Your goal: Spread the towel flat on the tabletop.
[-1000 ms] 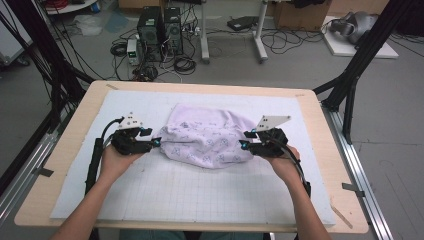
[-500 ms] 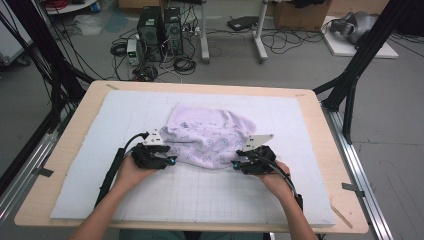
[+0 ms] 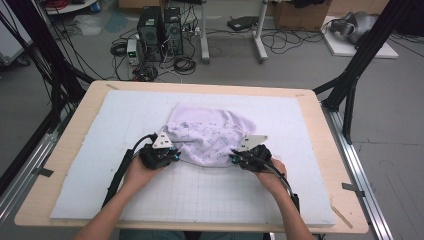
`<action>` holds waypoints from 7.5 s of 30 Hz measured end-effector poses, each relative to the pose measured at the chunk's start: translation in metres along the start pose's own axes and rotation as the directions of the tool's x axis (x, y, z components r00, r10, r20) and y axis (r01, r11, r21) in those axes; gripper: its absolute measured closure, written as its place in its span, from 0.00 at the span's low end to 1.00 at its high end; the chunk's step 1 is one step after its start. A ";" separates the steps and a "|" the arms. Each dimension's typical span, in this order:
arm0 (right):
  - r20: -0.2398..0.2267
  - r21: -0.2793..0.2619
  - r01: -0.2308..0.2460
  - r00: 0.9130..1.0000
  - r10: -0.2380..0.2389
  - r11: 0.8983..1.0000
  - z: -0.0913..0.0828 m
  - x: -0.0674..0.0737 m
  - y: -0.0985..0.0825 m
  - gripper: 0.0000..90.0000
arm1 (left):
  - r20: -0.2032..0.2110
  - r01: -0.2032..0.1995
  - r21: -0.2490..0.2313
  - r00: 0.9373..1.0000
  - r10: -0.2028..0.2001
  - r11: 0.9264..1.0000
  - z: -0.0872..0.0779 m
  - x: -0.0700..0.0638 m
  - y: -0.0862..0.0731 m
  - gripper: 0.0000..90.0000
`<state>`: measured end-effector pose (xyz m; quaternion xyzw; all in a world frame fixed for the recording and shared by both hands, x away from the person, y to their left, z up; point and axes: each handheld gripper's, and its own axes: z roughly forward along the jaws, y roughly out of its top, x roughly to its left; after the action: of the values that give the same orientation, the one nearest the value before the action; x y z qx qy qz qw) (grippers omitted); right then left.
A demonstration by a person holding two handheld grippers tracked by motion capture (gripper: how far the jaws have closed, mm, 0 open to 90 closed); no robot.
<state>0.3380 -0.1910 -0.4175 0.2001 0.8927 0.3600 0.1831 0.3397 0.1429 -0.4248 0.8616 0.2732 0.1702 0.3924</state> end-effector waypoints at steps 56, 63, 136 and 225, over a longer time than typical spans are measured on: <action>-0.063 0.006 -0.082 0.995 0.082 0.997 -0.007 -0.013 0.008 0.62 | 0.049 0.103 -0.008 0.994 -0.103 0.995 -0.002 0.019 0.005 0.71; -0.038 0.034 -0.084 0.996 0.085 0.996 0.012 -0.018 0.007 0.71 | 0.061 0.104 0.018 0.993 -0.105 0.994 0.025 0.015 0.007 0.90; -0.146 0.071 -0.018 0.989 0.028 0.997 -0.010 0.019 -0.028 0.73 | 0.137 -0.033 0.122 0.990 0.016 0.992 -0.027 0.000 -0.036 0.69; -0.190 0.060 -0.065 0.979 0.075 0.996 -0.025 0.023 -0.032 0.73 | 0.068 0.026 0.096 0.997 -0.033 0.995 -0.041 -0.008 -0.042 0.68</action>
<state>0.2997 -0.2153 -0.4277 0.2006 0.9078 0.3599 0.0780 0.2983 0.1843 -0.4318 0.8807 0.2797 0.1209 0.3626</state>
